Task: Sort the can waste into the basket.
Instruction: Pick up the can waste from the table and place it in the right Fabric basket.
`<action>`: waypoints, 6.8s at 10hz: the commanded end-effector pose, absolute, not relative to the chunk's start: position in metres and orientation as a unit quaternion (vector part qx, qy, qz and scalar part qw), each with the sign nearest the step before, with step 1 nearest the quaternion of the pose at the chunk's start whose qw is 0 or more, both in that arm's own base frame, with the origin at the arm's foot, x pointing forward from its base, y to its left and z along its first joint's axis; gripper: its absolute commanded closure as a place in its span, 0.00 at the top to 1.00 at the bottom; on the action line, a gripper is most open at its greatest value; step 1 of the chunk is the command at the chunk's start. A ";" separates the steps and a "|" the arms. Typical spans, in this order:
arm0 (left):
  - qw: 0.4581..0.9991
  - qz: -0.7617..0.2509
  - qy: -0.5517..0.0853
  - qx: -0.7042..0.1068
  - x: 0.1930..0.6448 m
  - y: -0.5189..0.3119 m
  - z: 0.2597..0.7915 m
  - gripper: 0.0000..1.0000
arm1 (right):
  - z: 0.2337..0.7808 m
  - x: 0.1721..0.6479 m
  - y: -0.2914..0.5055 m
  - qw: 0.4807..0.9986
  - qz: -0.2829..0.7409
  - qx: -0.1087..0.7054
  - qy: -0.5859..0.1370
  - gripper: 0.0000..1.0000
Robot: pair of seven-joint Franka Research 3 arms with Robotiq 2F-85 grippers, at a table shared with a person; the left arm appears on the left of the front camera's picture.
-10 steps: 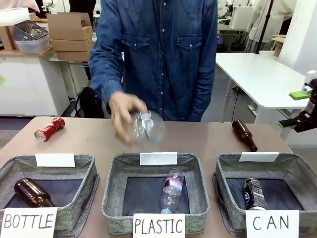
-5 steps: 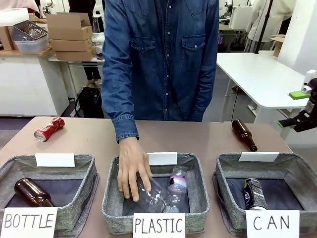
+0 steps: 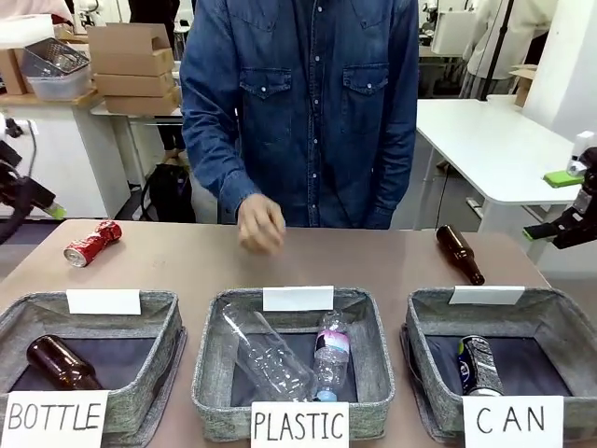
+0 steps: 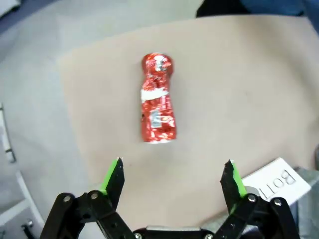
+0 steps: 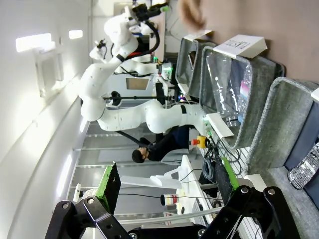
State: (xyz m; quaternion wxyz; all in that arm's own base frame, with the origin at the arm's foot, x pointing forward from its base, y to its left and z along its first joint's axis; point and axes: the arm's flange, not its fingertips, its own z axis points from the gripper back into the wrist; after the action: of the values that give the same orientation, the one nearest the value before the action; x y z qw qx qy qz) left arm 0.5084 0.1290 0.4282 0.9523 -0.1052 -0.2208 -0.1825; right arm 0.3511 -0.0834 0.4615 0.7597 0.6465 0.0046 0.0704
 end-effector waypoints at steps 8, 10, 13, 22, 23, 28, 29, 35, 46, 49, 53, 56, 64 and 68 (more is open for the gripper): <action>0.929 -0.310 -0.167 -0.114 0.570 0.105 0.381 1.00 | 0.462 0.349 -0.085 0.759 0.080 0.646 0.002 1.00; 0.931 -0.327 -0.140 -0.088 0.582 0.105 0.363 1.00 | 0.462 0.349 -0.085 0.759 0.080 0.646 0.002 1.00; 0.927 -0.348 -0.120 -0.080 0.600 0.101 0.337 1.00 | 0.462 0.349 -0.085 0.759 0.080 0.646 0.002 1.00; 0.931 -0.339 -0.122 -0.051 0.606 0.097 0.313 0.00 | 0.462 0.349 -0.085 0.759 0.080 0.646 0.002 1.00; 0.929 -0.344 -0.122 -0.056 0.604 0.095 0.314 0.00 | 0.462 0.349 -0.085 0.759 0.080 0.646 0.002 1.00; 0.919 -0.361 -0.144 -0.072 0.576 0.098 0.350 0.00 | 0.462 0.349 -0.085 0.759 0.080 0.646 0.002 1.00; 0.904 -0.389 -0.157 -0.088 0.546 0.103 0.390 0.00 | 0.462 0.349 -0.085 0.759 0.080 0.646 0.002 1.00; 0.637 -0.700 -0.144 -0.290 0.303 0.105 0.501 0.00 | 0.462 0.349 -0.085 0.759 0.080 0.646 0.002 1.00; 0.598 -0.718 -0.185 -0.304 0.321 -0.022 0.543 0.41 | 0.462 0.349 -0.085 0.759 0.080 0.646 0.002 1.00; 0.561 -0.742 -0.165 -0.328 0.346 -0.083 0.561 0.41 | 0.462 0.349 -0.085 0.759 0.080 0.646 0.002 1.00; 0.669 -0.701 -0.094 -0.228 0.291 0.054 0.604 0.41 | 0.462 0.349 -0.085 0.759 0.080 0.646 0.002 1.00; 0.751 -0.587 -0.200 -0.226 0.200 0.161 0.610 0.41 | 0.462 0.349 -0.085 0.759 0.080 0.646 0.002 1.00; 0.754 -0.582 -0.200 -0.227 0.216 0.154 0.612 0.41 | 0.462 0.349 -0.085 0.759 0.080 0.646 0.002 1.00; 0.765 -0.533 -0.262 -0.248 0.172 0.190 0.592 0.41 | 0.462 0.349 -0.085 0.759 0.080 0.646 0.002 1.00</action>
State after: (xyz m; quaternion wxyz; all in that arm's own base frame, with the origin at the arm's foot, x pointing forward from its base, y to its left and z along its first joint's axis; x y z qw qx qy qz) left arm 0.1832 0.1927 0.5967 0.7695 -0.2447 -0.2440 -0.5371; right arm 0.3510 -0.0839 0.4615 0.7596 0.6465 0.0043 0.0705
